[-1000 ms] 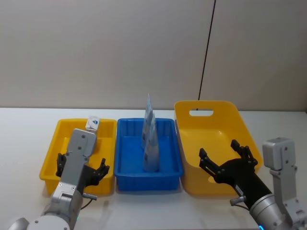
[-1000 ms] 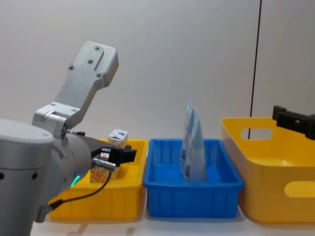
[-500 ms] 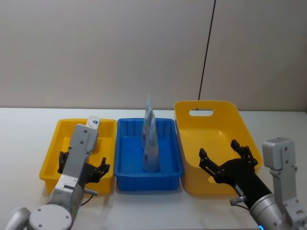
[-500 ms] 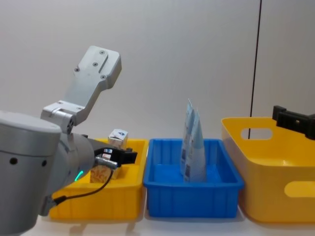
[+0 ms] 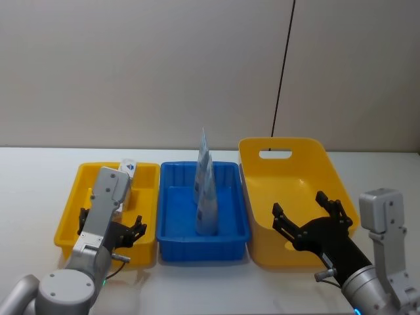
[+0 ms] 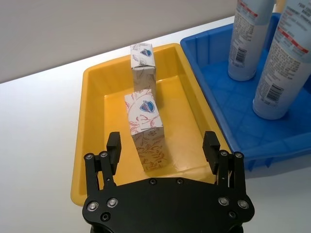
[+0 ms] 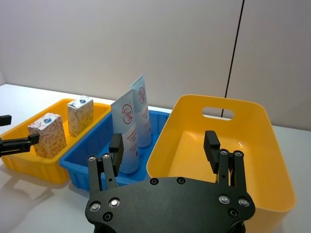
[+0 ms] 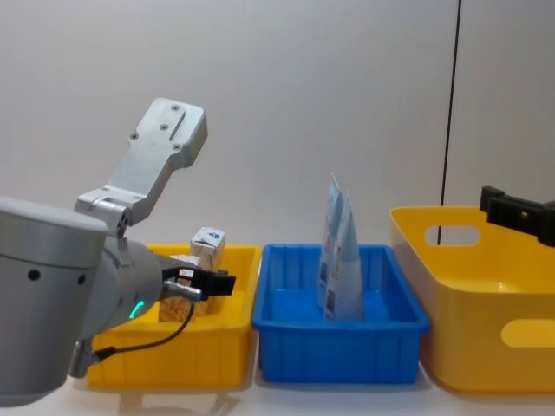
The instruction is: Bimanual collaborative sorting of washing and personal care products
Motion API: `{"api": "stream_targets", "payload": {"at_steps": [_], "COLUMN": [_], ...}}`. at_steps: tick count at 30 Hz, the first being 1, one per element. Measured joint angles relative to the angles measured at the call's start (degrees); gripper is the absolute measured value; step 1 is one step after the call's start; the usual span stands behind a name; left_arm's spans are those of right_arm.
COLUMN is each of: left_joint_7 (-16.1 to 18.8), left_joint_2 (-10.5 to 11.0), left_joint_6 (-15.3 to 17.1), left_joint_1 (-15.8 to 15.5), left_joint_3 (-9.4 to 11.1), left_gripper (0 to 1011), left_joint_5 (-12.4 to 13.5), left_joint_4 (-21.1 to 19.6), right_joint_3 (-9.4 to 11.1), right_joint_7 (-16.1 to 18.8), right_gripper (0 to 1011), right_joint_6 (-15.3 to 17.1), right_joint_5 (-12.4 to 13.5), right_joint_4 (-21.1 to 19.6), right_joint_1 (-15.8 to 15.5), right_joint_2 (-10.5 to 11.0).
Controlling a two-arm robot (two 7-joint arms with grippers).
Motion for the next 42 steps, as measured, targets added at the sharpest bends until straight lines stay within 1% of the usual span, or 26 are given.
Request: {"api": "stream_targets", "payload": {"at_steps": [16, 25, 28, 42], "left_joint_7": [-2.0, -2.9, -3.4, -4.7], "left_joint_2": [-1.2, -1.7, -2.0, -3.0], "left_joint_6": [-2.3, -3.3, -4.0, -6.7], "left_joint_1": [-2.7, -4.0, -4.7, -6.6], "left_joint_3": [-1.2, -1.5, -1.6, -2.4], "left_gripper": [1001, 1001, 1001, 1001], "left_joint_5": [-0.5, -0.4, -0.4, -0.4], "left_joint_4": [5.9, 8.9, 10.4, 15.0], "right_joint_3": [0.0, 0.0, 0.0, 0.0], "right_joint_7": [0.0, 0.0, 0.0, 0.0], "right_gripper": [1002, 1002, 1002, 1002], "right_joint_6": [0.0, 0.0, 0.0, 0.0], "right_joint_5": [0.0, 0.0, 0.0, 0.0], "right_joint_4": [0.0, 0.0, 0.0, 0.0], "right_joint_1": [0.0, 0.0, 0.0, 0.0], "right_joint_2": [0.0, 0.0, 0.0, 0.0]}}
